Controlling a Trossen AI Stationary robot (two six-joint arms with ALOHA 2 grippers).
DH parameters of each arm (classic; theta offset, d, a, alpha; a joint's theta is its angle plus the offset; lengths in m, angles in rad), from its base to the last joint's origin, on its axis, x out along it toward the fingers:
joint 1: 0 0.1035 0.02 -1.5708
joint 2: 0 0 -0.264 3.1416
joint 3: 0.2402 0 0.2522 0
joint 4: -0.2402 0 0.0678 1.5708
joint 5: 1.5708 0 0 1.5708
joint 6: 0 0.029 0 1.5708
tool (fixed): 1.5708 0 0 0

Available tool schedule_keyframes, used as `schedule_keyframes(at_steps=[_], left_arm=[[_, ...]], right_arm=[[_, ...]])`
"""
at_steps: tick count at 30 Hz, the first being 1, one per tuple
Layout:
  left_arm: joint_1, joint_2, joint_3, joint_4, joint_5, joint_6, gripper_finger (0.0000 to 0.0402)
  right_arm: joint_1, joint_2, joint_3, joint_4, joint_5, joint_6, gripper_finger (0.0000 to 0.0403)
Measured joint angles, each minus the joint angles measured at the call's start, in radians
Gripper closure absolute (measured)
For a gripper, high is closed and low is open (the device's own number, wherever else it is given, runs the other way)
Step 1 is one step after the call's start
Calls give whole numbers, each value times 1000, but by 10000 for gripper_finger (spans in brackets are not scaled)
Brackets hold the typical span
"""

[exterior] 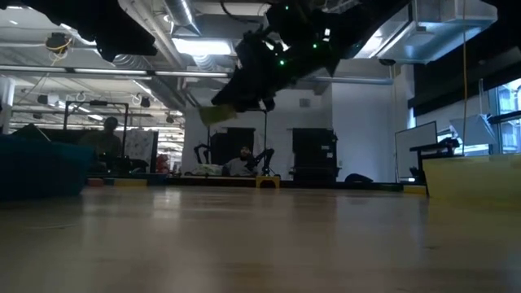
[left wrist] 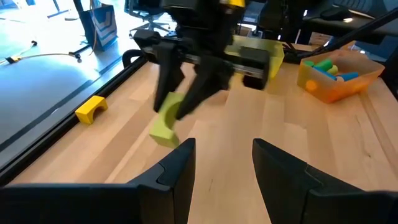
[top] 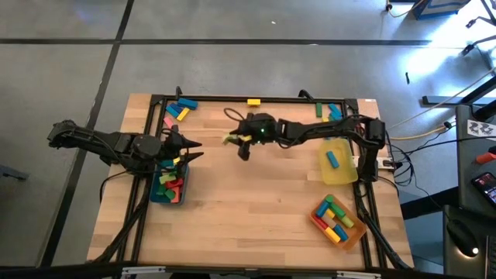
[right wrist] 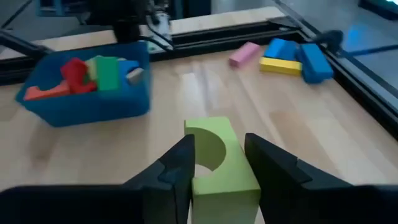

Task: Sort blocks by size
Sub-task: Put the light green arch block into the blue bin

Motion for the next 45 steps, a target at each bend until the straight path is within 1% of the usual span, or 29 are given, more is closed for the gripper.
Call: schedule_keyframes(at_steps=[2, 6, 14, 16, 21, 30, 35, 40, 45], left_arm=[[0, 0, 0, 0, 0, 0, 259], [0, 0, 0, 0, 0, 3, 259], [0, 0, 0, 20, 0, 12, 259], [0, 0, -1, 52, -1, 31, 259], [0, -2, -1, 120, -1, 82, 259], [0, -2, 0, 207, -1, 140, 259], [0, -2, 0, 256, -1, 185, 259], [2, -1, 0, 288, -1, 192, 259], [2, -1, 0, 293, -1, 192, 259]], right_arm=[[14, 0, 0, 13, 14, -1, 261], [30, 1, 0, 35, 15, -1, 273], [51, 41, 0, 171, 0, 0, 271], [59, 62, 5, 218, -4, 7, 268], [87, 125, 46, 258, -12, 3, 273], [136, 276, 235, 281, -12, -6, 269], [141, 361, 353, 280, -12, -18, 272], [140, 448, 474, 275, -12, -16, 263], [141, 537, 595, 273, -12, 0, 273]])
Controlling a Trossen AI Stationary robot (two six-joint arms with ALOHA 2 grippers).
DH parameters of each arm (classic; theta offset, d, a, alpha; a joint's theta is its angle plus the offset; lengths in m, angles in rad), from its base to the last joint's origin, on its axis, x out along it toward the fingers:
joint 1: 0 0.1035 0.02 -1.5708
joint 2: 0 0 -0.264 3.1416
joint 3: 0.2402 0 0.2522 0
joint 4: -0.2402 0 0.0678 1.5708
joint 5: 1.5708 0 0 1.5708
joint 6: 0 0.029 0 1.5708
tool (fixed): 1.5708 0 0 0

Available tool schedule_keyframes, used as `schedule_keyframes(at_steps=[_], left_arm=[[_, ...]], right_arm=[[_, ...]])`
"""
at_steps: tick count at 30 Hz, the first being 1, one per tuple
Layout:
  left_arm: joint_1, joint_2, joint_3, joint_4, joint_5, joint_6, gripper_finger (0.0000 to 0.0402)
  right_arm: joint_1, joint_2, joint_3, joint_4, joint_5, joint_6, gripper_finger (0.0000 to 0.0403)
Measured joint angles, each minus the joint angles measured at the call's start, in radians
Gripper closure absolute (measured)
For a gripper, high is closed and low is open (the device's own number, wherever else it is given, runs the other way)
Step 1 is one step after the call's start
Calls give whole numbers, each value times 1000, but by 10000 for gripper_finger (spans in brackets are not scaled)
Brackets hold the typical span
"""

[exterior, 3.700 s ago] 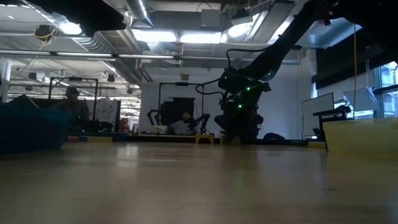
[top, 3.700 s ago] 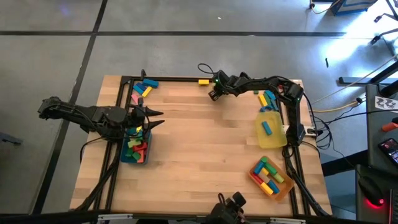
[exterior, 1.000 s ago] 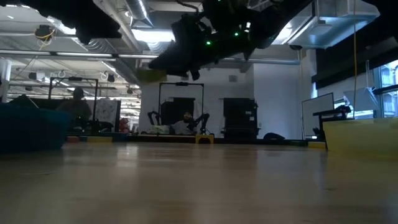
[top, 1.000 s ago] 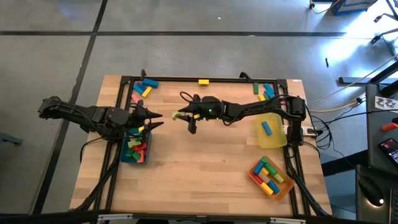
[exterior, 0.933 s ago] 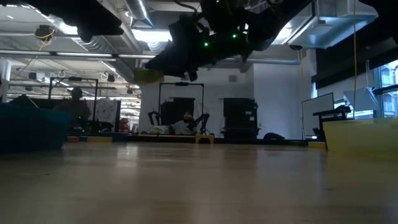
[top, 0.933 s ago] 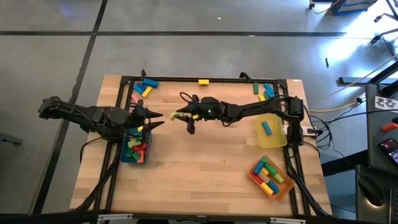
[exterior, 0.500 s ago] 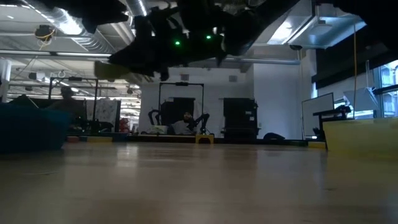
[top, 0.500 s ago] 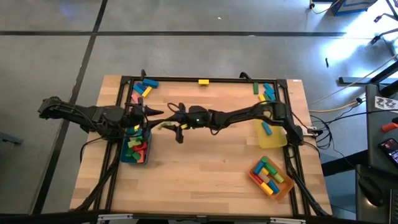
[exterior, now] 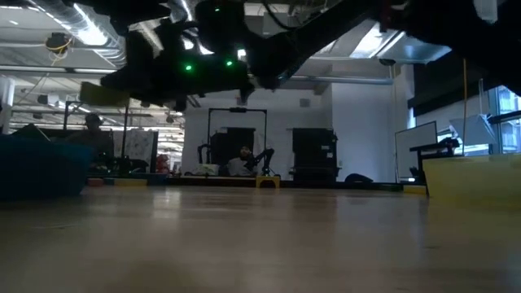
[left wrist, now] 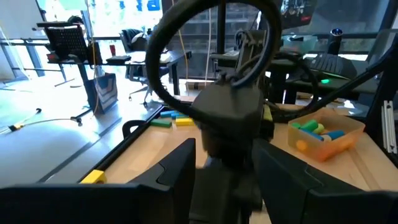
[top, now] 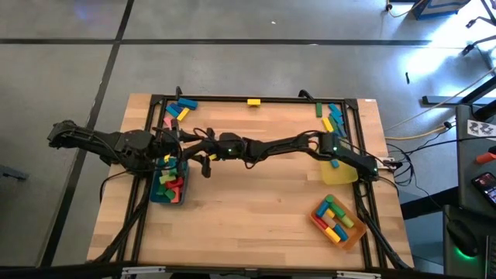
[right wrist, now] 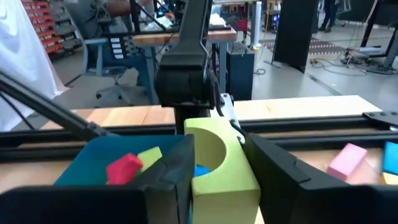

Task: Sort blocks by size
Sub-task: Put the light green arch block into the blue bin

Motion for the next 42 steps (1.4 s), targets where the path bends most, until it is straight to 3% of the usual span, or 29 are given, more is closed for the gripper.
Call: schedule_keyframes(at_steps=[8, 15, 22, 28, 37, 42], left_arm=[[0, 0, 0, -5, 0, 0, 259], [1, 0, 0, -8, 0, 7, 259], [1, 0, 0, -8, 2, 7, 259], [1, 0, 0, -8, 2, 7, 259], [1, 0, 0, -10, 1, 7, 259], [1, 0, 0, -11, -1, -1, 259]], right_arm=[[0, 146, 188, 16, 0, 52, 258], [6, 268, 338, 27, -18, 103, 273], [27, 291, 349, 14, 13, 94, 247], [33, 291, 349, 3, 91, 54, 251], [32, 291, 349, -8, 85, 53, 252], [30, 225, 348, -226, 39, -45, 252]])
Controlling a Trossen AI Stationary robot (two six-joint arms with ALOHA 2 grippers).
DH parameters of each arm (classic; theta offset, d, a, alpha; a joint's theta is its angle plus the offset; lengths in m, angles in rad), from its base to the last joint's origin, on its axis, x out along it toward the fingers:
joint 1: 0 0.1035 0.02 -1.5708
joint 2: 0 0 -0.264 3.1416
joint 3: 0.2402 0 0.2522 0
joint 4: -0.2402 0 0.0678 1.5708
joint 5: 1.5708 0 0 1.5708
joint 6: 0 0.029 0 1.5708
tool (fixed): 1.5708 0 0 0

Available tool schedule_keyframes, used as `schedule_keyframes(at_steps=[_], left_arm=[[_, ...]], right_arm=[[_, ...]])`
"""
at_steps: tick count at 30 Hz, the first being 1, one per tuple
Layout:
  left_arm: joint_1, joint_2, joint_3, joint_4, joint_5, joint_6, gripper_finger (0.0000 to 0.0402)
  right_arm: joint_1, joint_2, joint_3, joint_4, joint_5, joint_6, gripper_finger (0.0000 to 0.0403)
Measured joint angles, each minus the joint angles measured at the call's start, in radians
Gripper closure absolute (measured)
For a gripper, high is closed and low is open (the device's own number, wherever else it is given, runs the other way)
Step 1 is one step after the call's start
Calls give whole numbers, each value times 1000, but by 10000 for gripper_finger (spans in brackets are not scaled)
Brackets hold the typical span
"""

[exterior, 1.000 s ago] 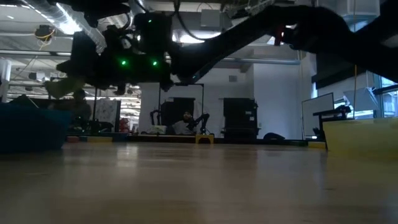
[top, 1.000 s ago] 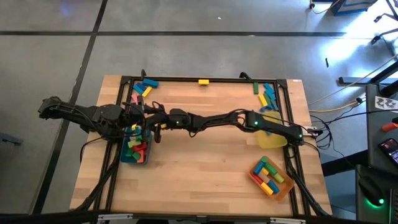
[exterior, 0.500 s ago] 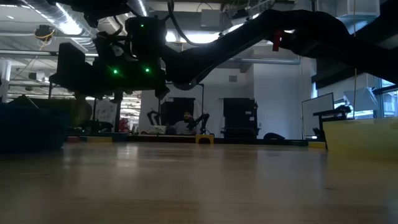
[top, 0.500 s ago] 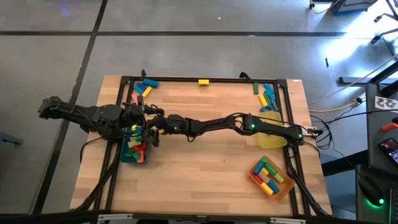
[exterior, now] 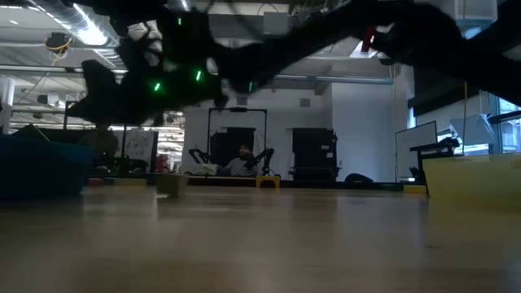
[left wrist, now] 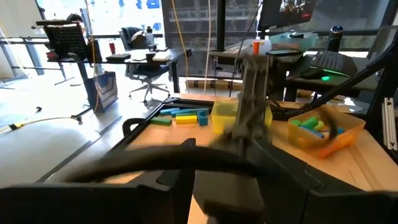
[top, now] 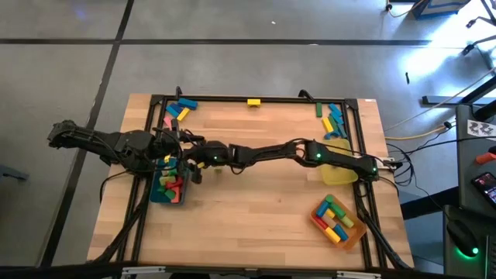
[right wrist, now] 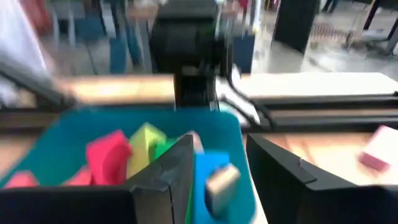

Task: Sort blocks by size
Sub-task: Put the light green arch block into the blue bin

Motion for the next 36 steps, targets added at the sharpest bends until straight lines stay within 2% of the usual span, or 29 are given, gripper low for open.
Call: schedule_keyframes(at_steps=[6, 12, 16, 20, 24, 28, 33, 36], left_arm=[[-1, -3, 5, 19, 1, -4, 259], [0, -10, 3, 14, -1, -4, 259], [0, -10, -1, -8, 0, -3, 259], [0, -12, 0, -6, 3, -6, 259], [0, -12, 0, -3, 2, -8, 259], [0, -10, 0, -1, 2, -8, 259], [0, -10, 0, 9, 2, 5, 259], [12, -11, 0, 40, 2, 0, 257]], right_arm=[[2, -151, 1, -389, 16, -190, 252], [-9, -228, -1, -678, 15, -215, 252], [-13, -286, -52, -788, 18, -218, 252], [-13, -375, -204, -830, 51, -215, 252], [-13, -537, -437, -780, 116, -185, 252], [-13, -714, -730, -648, 203, -151, 252], [-13, -939, -1090, -341, 300, -83, 252], [-11, -1018, -1279, -123, 313, -50, 252]])
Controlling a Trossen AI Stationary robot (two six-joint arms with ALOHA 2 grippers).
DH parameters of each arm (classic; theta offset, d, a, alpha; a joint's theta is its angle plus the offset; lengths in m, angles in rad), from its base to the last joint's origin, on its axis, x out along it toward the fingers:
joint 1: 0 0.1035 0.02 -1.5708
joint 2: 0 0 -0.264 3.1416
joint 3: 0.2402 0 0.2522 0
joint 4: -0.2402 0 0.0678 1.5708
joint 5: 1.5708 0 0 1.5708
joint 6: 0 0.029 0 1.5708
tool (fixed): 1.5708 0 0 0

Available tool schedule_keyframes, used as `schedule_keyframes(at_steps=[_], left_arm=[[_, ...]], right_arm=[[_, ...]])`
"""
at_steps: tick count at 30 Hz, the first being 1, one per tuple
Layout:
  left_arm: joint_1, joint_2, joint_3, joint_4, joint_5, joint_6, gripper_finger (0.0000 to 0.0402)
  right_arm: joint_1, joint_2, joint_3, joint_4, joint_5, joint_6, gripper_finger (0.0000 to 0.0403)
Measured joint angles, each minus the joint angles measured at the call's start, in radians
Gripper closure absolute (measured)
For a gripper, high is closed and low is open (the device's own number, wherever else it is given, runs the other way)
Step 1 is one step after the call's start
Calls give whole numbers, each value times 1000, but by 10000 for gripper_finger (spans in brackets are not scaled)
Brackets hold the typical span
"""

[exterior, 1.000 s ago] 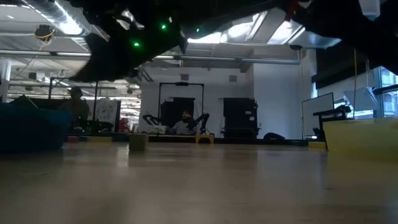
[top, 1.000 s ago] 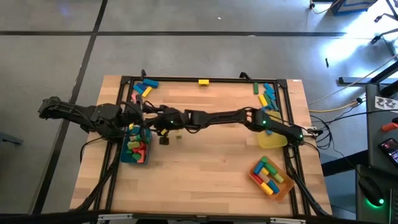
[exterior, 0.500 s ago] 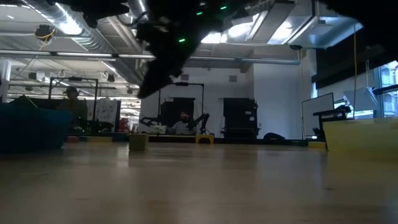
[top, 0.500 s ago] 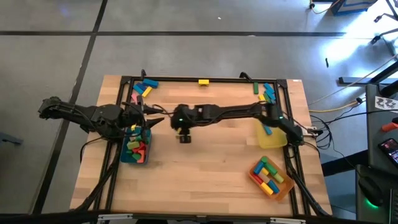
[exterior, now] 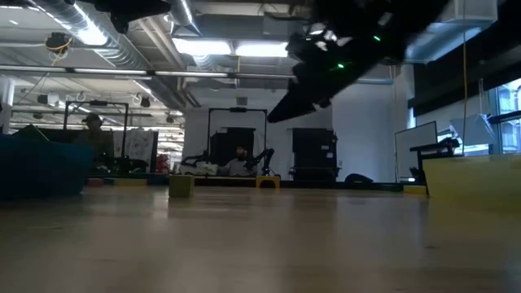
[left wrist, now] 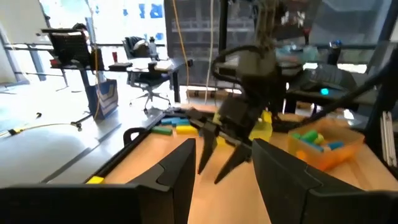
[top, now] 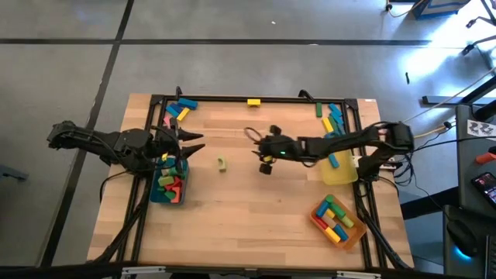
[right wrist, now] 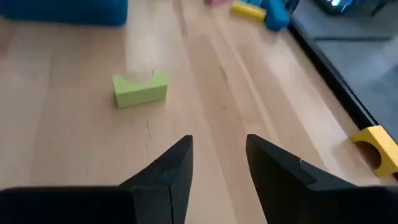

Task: Sort blocks by size
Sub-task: Put the light green arch block into the blue bin

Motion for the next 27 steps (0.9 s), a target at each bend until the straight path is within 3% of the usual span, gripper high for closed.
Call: schedule_keyframes(at_steps=[5, 9, 13, 20, 27], left_arm=[[45, 16, 3, 0, 0, -3, 217], [85, 106, 59, -40, 2, -32, 164], [81, 243, 170, -192, 11, -131, 132], [53, 492, 307, -513, 12, -394, 135], [23, 676, 322, -556, 104, -549, 144]], right_arm=[[0, -46, -196, 356, -1, 52, 252], [0, -40, -256, 520, -2, 54, 252], [0, -39, -260, 522, -2, 53, 252], [0, -39, -259, 509, -3, 53, 252], [0, -38, -259, 505, -3, 53, 252]])
